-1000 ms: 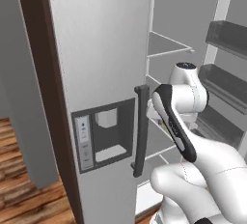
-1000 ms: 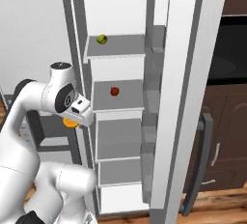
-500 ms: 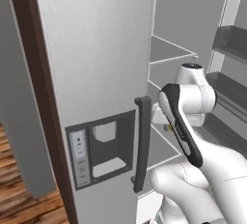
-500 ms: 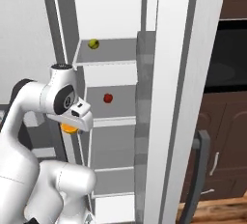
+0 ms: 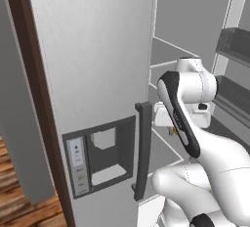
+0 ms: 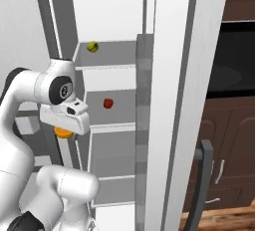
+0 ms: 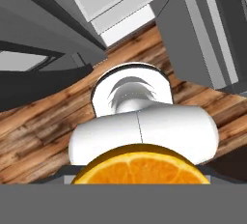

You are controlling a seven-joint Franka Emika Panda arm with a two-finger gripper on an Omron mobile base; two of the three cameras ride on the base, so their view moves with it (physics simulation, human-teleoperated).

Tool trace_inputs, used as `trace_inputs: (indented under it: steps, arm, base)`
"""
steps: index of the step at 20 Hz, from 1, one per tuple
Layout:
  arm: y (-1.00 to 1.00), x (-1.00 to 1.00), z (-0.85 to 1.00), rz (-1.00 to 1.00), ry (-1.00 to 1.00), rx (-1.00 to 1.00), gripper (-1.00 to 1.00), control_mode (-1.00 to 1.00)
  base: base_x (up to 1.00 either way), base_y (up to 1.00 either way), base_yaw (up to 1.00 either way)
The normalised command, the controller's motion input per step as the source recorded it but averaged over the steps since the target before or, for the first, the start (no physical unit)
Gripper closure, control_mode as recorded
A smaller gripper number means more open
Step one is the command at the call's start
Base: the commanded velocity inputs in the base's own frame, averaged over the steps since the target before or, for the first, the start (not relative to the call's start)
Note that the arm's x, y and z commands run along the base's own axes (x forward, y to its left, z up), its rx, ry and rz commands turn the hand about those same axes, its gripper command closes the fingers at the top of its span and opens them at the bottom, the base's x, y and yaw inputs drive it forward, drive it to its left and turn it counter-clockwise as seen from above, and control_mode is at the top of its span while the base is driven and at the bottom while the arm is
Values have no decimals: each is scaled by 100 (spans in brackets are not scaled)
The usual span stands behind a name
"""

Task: Place the orange in the correct fridge rack based on whether it is a fruit or vegetable. Finally, close the fridge door.

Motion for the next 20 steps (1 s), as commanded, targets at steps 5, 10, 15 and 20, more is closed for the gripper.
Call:
trace_inputs:
  steps: [5,10,15,20]
  arm:
    - [0,0,0,0,0,0,100,100]
    - [0,0,0,0,0,0,100,100]
    - [-17,-17,18,2,-22,-3,100,-100]
    - [-45,-28,36,1,-41,-3,100,-100]
  base:
    - [-4,-15,0]
    - [-21,-20,0]
    - [-8,-10,0]
    - [0,0,0]
